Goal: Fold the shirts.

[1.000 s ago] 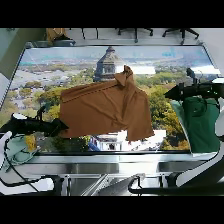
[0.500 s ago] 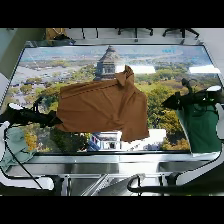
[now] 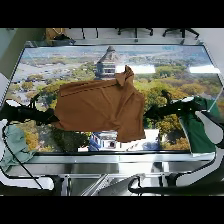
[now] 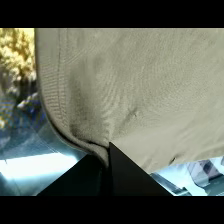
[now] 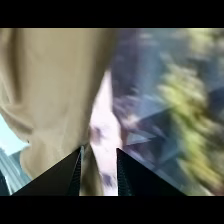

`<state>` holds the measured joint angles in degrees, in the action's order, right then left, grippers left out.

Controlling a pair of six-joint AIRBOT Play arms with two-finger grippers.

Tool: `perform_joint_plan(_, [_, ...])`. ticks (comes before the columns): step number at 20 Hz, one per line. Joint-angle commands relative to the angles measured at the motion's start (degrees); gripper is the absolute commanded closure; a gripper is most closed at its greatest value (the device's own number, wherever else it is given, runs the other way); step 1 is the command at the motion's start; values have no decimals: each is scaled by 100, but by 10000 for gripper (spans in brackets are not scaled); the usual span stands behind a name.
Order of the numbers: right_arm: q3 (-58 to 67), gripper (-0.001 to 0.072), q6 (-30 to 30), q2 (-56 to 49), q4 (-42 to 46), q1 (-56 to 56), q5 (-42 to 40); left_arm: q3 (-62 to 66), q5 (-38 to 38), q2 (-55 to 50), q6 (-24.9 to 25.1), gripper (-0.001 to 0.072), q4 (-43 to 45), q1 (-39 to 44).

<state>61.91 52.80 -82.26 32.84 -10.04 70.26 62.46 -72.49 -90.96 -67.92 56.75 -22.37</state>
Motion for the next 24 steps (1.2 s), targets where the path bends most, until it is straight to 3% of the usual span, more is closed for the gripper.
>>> perform_joint_plan(1, [-81, 456, -57, -22, -212, 437, -577, 13, -15, -4, -9, 698, 17, 2])
perform_joint_plan(6, [-79, 447, -109, -13, -540, 442, -348, 11, -153, -4, -7, 698, 24, 2])
perform_joint_plan(7, [-79, 339, -166, -13, -625, 442, -249, 11, -181, -4, -7, 698, 24, 2])
perform_joint_plan(10, [-79, 306, -186, -7, -662, 442, -85, 11, -264, -4, -7, 698, 24, 2])
perform_joint_plan(12, [-79, 158, -208, -2, -861, 442, 181, 2, -262, -4, -7, 698, 22, 2])
perform_joint_plan(17, [-79, 169, -321, 55, -957, 442, 614, -2, -262, -4, -9, 698, 20, 7])
perform_joint_plan(19, [-79, 287, -358, 55, -1019, 442, 791, -7, -286, -4, -9, 698, 20, 7])
perform_joint_plan(21, [-79, 312, -358, 52, -1016, 442, 822, -7, -302, -4, -9, 698, 20, 7])
perform_joint_plan(22, [-79, 420, -358, 52, -1016, 442, 822, -7, -299, -4, -9, 698, 20, 7])
perform_joint_plan(24, [-79, 475, -358, 52, -1016, 442, 833, -7, -299, -4, -9, 698, 20, 7])
